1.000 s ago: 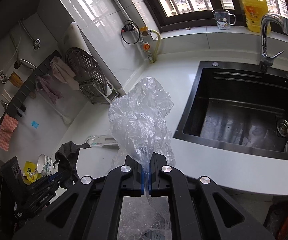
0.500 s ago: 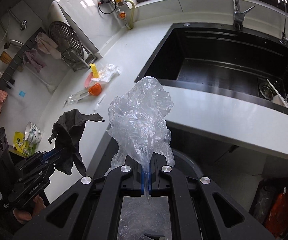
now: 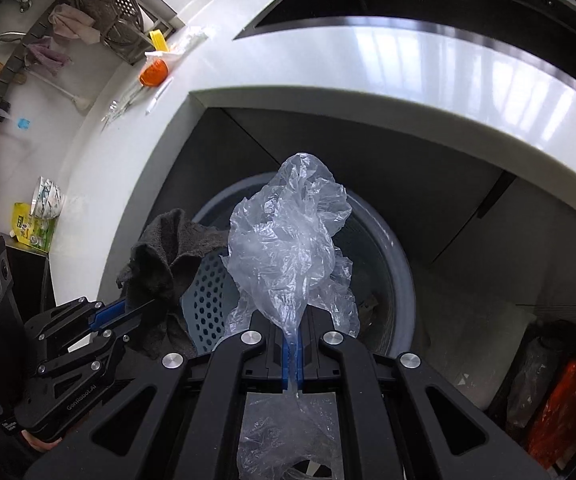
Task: Collect trash
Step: 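Carry the cloth and bag with both tools over the grey bin, then open the left tool to drop the cloth while the right tool drops the bag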
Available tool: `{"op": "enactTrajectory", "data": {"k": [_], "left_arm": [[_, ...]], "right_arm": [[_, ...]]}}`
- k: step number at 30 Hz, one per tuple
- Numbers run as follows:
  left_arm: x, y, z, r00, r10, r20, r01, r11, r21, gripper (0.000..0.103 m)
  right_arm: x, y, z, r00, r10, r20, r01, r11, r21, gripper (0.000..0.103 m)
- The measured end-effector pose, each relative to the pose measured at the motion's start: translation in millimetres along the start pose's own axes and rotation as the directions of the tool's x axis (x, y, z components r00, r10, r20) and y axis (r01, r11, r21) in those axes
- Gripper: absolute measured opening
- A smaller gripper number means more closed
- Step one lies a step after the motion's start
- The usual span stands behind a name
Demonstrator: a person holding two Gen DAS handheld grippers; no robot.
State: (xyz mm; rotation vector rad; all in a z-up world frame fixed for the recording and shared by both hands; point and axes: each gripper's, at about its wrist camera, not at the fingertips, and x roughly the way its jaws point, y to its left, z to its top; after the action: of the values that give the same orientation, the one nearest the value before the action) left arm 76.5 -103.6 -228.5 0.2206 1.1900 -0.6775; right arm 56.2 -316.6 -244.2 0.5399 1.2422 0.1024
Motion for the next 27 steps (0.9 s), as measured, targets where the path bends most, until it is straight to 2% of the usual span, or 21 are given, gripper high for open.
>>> {"op": "enactTrajectory", "data": {"k": [7,12,14,15,17,18,21,25,27], "left_arm": [[33,-4,-10,0.998,0.027,-0.055,-0.029,0.999,-0.037,0.014],[44,-3,-10,0.994,0.068,-0.088,-0.073,0.996,-0.055,0.019],[43,-3,-10,0.993,0.077,-0.089,-0.083,0.995,-0.063,0.023],[41,-3,-10,0.993,0.083,-0.088,-0.089,0.994,-0.066,0.028],[38,-1,-10,0.991,0.098,-0.087,-0.104,0.992,-0.075,0.049],[35,-2,-9,0.992,0.101,-0.083,-0.107,0.991,-0.082,0.053],[28,0,-8,0.991,0.107,-0.078,-0.114,0.989,-0.091,0.055],[20,-2,-5,0.99,0.121,-0.073,-0.128,0.986,-0.103,0.06],[15,-3,-5,0.99,0.127,-0.065,-0.134,0.985,-0.108,0.06]], "right_arm": [[45,-2,14,0.997,-0.003,-0.075,0.002,1.0,-0.015,0.003],[56,-8,23,0.996,-0.003,-0.09,0.003,1.0,-0.005,0.005],[53,-12,24,0.997,0.004,-0.082,-0.004,1.0,0.0,0.013],[49,-17,21,0.997,-0.001,-0.073,0.001,1.0,-0.003,0.014],[44,-21,20,0.998,-0.003,-0.065,0.003,1.0,0.003,0.017],[41,-23,20,0.998,0.003,-0.06,-0.002,1.0,0.01,0.018],[31,-29,19,0.999,0.009,-0.039,-0.008,1.0,0.008,0.027],[19,-31,17,0.999,0.026,-0.022,-0.026,1.0,-0.012,0.044],[18,-27,18,1.0,0.01,-0.021,-0.011,0.999,-0.03,0.046]]}}
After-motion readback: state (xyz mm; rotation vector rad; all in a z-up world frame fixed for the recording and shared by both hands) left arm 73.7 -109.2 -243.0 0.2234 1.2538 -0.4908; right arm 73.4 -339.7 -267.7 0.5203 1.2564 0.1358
